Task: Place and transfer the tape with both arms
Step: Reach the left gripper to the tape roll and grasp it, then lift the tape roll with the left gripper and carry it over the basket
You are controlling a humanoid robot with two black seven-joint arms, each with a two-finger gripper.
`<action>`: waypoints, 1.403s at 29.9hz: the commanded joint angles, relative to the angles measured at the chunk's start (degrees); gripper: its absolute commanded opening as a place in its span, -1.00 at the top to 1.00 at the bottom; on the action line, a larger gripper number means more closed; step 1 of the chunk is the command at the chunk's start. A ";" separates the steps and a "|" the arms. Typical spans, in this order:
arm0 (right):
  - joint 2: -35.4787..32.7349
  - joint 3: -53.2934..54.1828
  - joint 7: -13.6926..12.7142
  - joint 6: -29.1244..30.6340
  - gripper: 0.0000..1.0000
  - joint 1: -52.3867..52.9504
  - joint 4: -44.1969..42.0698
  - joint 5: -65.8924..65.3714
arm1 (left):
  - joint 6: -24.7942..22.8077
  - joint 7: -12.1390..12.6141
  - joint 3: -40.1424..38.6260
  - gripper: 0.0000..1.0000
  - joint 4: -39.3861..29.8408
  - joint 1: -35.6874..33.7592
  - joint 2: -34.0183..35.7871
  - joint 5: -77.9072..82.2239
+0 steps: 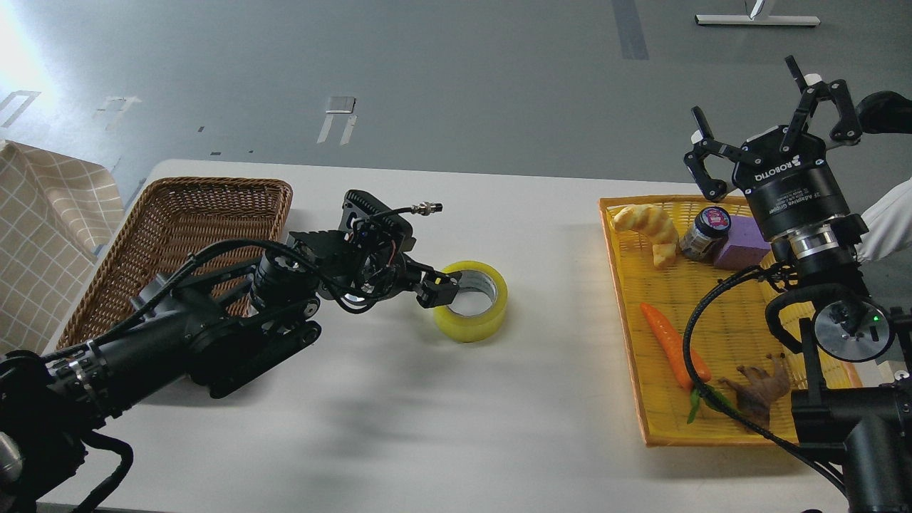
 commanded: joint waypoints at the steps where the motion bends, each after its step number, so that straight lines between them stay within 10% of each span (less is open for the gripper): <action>1: 0.00 0.00 0.00 0.00 -1.00 -0.01 -0.05 0.00 | 0.00 0.20 0.00 -0.95 0.37 0.00 -1.40 -0.10; 25: 0.00 0.00 0.00 0.00 -1.00 -0.36 0.21 0.00 | 0.00 0.55 2.55 -0.59 1.95 0.79 -3.51 -0.19; 31: 0.00 0.00 0.00 0.00 -1.00 -0.36 0.21 0.00 | 0.00 0.81 2.55 -0.02 2.65 0.71 -3.51 -0.10; 34: 0.00 0.00 0.00 0.00 -1.00 -0.36 0.12 0.00 | -0.09 1.17 2.55 0.98 3.36 0.53 -3.78 -0.10; 42: 0.00 0.00 0.00 0.00 -1.00 -0.36 -0.05 0.00 | 0.00 -0.06 2.46 1.00 3.27 -0.87 -3.60 -0.01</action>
